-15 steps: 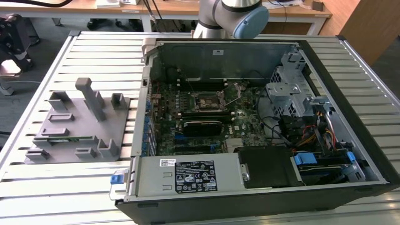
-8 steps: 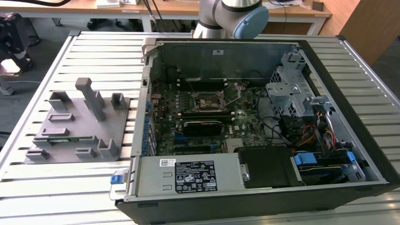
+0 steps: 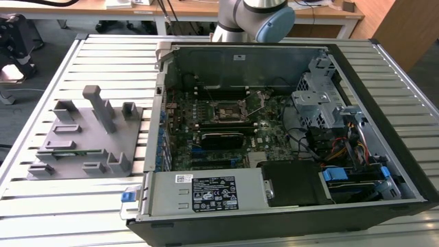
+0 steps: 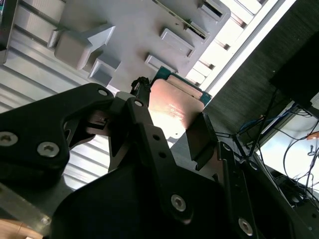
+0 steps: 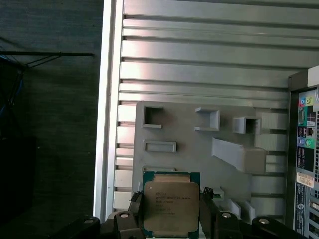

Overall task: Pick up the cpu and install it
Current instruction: 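Pick up the cpu and move it towards the insertion slot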

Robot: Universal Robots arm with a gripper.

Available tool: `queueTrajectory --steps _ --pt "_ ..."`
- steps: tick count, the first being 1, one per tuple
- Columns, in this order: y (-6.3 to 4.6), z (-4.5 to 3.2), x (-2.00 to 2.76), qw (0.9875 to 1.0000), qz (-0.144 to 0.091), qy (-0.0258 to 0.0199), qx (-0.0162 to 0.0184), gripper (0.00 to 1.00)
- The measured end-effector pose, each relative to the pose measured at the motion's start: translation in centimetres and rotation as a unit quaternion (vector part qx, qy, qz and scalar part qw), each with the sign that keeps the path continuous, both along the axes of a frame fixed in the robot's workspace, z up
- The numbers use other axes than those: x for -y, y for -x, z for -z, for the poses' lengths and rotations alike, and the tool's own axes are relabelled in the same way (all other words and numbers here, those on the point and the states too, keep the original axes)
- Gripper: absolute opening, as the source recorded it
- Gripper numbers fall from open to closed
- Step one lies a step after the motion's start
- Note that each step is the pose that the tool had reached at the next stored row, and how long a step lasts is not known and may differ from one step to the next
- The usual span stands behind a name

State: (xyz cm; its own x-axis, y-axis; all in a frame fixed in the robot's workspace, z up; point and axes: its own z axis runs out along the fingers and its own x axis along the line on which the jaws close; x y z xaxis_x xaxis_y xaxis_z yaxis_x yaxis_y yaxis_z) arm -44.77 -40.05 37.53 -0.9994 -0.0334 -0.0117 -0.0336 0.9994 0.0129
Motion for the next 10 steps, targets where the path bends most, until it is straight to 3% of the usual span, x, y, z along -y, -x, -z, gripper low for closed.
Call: queueTrajectory --steps 10 --pt "-0.72 0.01 0.0 1.0 0.0 0.0001 -0.0002 0.54"
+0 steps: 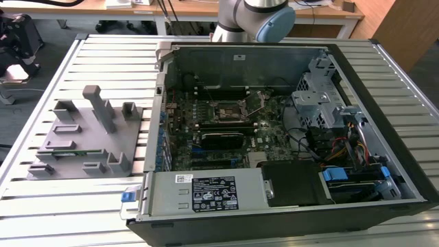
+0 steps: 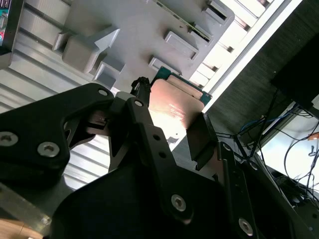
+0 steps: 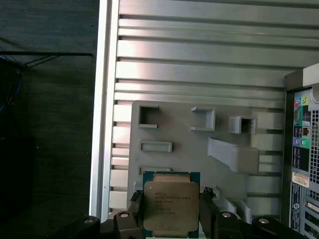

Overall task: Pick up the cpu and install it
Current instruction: 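Pick up the cpu and move it towards the insertion slot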

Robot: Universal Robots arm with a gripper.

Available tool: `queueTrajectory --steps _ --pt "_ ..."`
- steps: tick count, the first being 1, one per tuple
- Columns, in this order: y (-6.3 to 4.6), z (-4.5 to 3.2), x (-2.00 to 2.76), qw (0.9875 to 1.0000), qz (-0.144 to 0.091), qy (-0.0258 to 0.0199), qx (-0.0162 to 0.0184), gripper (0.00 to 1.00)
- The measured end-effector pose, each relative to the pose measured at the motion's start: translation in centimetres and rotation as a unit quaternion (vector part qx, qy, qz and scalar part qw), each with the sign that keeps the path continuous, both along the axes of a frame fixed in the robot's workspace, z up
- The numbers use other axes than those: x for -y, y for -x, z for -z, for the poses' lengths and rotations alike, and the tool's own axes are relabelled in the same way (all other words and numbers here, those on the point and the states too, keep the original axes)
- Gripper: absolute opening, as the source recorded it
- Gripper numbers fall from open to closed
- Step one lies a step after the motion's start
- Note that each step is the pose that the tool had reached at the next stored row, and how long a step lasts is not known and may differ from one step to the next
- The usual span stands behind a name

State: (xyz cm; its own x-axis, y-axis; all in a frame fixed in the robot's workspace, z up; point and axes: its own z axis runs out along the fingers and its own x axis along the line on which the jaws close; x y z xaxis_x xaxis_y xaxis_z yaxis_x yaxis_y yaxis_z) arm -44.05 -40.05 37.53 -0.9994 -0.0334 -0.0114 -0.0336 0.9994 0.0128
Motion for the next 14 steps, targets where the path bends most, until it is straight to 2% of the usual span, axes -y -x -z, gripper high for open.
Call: queueTrajectory --steps 5,14 --pt "-0.01 -0.1 0.0 1.0 0.0 0.0004 -0.0001 0.54" --pt "-0.01 -0.75 0.0 1.0 0.0 0.0007 0.0 0.54"
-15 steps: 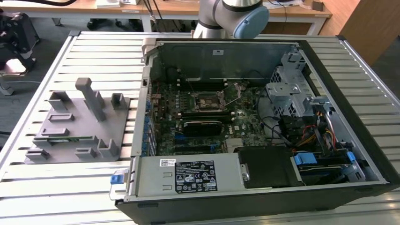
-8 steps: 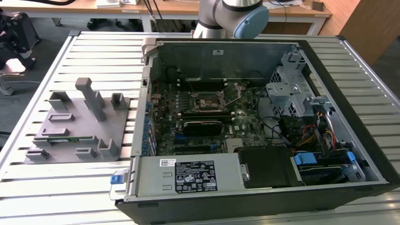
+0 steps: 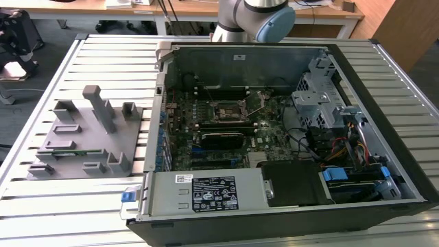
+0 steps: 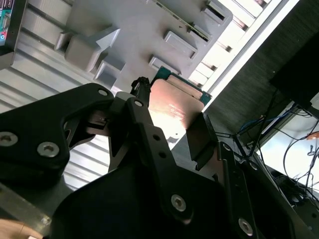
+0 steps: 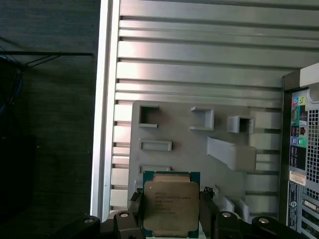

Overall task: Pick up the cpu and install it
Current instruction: 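Pick up the cpu and move it towards the insertion slot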

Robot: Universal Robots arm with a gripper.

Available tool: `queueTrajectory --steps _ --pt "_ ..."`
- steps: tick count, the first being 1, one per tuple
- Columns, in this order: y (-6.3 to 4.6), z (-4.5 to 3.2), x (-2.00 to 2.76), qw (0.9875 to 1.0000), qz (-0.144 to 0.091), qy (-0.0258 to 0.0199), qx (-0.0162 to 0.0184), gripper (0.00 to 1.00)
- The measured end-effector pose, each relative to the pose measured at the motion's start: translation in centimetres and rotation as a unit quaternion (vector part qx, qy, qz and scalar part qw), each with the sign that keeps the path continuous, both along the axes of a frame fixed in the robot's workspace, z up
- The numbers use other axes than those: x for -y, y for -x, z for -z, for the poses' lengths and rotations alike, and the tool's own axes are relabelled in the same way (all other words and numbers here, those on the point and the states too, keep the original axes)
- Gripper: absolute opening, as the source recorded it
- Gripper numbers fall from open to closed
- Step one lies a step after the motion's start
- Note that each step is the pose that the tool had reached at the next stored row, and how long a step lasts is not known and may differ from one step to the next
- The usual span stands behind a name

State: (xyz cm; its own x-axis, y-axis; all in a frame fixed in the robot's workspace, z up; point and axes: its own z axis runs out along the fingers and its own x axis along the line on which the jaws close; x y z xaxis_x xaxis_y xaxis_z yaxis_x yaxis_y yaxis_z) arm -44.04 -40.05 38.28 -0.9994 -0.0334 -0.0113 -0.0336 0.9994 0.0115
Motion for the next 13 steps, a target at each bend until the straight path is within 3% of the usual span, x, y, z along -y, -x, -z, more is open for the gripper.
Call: queueTrajectory --steps 13 --pt "0.0 -1.4 0.0 1.0 0.0 0.0007 0.0001 0.54"
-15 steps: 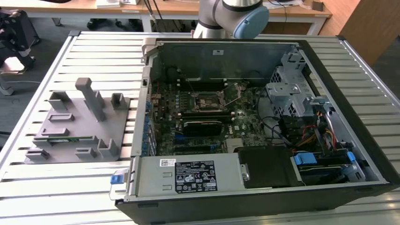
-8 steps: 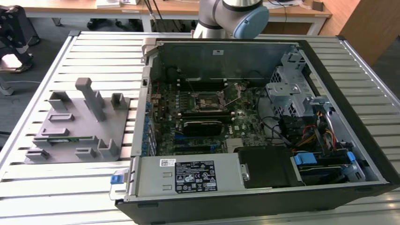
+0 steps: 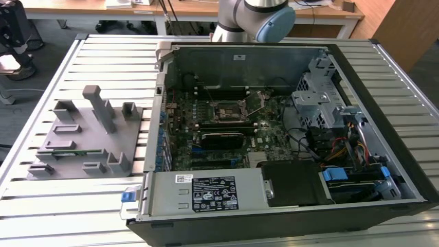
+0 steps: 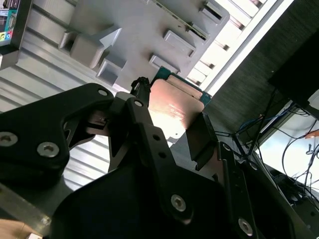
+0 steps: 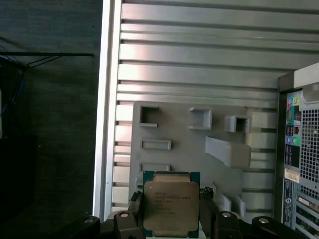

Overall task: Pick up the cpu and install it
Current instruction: 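Pick up the cpu and move it towards the insertion slot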

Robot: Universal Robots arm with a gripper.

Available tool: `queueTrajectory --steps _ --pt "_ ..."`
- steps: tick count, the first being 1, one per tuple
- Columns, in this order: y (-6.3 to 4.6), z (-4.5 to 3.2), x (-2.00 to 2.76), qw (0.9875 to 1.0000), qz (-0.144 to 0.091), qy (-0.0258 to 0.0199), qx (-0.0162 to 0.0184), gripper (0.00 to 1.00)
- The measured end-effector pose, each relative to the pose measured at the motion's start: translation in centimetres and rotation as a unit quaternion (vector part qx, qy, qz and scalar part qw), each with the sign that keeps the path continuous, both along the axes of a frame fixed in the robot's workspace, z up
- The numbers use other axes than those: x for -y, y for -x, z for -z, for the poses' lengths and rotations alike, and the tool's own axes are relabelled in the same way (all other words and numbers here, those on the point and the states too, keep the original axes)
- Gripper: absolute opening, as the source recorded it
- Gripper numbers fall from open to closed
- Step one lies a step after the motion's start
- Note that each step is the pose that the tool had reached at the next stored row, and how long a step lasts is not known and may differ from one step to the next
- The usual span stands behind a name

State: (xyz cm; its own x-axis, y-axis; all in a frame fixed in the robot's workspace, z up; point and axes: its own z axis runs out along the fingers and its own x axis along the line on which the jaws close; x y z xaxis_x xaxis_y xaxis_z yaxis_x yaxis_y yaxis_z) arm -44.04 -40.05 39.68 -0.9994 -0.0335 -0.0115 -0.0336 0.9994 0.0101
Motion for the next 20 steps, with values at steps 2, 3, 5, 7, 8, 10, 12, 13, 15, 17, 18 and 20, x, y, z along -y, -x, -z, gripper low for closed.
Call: queueTrajectory --steps 2,3,5,7,8,10,12,13,15,17,18,20 --pt "0.0 -0.13 0.0 1.0 0.0 0.0001 -0.0001 0.54" --pt "0.0 -0.18 0.0 1.0 0.0 0.0001 -0.0001 0.54" --pt "0.0 -0.37 0.0 1.0 0.0 0.0001 -0.0001 0.54" --pt "0.0 -0.44 0.0 1.0 0.0 0.0001 -0.0001 0.54" --pt "0.0 -0.48 0.0 1.0 0.0 0.0002 0.0 0.54" --pt "0.0 -0.54 0.0 1.0 0.0 0.0002 0.0 0.54" --pt "0.0 -0.59 0.0 1.0 0.0 0.0001 0.0 0.54" --pt "-0.01 -0.61 0.0 1.0 0.0 0.0001 0.0 0.54" --pt "-0.01 -0.63 0.0 1.0 0.0 0.0001 -0.0001 0.54" --pt "0.0 -0.66 0.0 1.0 0.0 0.0001 -0.0001 0.54" --pt "0.0 -0.68 0.0 1.0 0.0 0.0002 -0.0001 0.54" --pt "0.0 -0.72 0.0 1.0 0.0 0.0002 -0.0001 0.54"
